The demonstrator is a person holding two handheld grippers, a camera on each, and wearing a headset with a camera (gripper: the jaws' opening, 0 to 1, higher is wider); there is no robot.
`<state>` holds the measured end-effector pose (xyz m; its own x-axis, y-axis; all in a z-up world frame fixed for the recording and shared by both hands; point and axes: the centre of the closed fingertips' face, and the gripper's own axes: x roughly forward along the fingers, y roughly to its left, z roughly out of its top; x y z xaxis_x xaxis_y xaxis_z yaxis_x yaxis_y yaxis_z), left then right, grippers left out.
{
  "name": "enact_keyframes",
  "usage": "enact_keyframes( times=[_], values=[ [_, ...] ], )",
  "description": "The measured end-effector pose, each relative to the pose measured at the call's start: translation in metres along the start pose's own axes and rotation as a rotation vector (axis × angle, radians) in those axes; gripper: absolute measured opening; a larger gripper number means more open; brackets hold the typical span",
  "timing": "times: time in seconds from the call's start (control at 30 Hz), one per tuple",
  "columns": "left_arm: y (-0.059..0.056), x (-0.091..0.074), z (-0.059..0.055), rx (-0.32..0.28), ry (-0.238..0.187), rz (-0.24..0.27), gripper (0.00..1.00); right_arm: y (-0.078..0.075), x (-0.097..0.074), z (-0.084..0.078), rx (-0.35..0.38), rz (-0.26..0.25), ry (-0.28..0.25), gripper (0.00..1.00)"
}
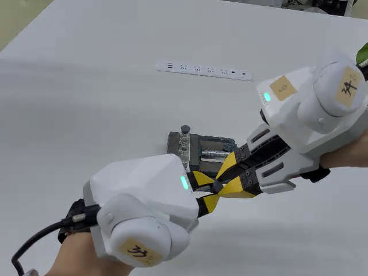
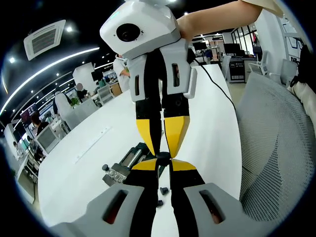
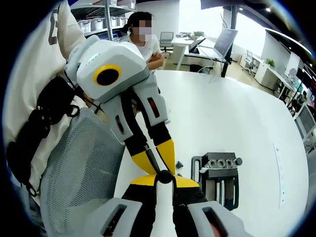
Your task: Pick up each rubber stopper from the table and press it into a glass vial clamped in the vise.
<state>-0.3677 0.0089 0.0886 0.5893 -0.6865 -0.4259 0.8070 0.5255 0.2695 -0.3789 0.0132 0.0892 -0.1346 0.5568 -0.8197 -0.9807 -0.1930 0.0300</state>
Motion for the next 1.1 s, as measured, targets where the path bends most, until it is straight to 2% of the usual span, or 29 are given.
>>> enact_keyframes(
  times=[0.67, 1.1],
  values=[
    [0.0009, -0.0008, -0.0032, -0.026, -0.004, 0.005, 0.04, -0.0005, 0.0044, 0.0022, -0.017, 0.002, -0.012, 0.06],
    [-0.0014, 0.0003, -0.0055, -0.055, -0.012, -0.002, 0.05, 0.0005, 0.0066, 0.0011, -0.030, 0.016, 0.005, 0.06]
  ],
)
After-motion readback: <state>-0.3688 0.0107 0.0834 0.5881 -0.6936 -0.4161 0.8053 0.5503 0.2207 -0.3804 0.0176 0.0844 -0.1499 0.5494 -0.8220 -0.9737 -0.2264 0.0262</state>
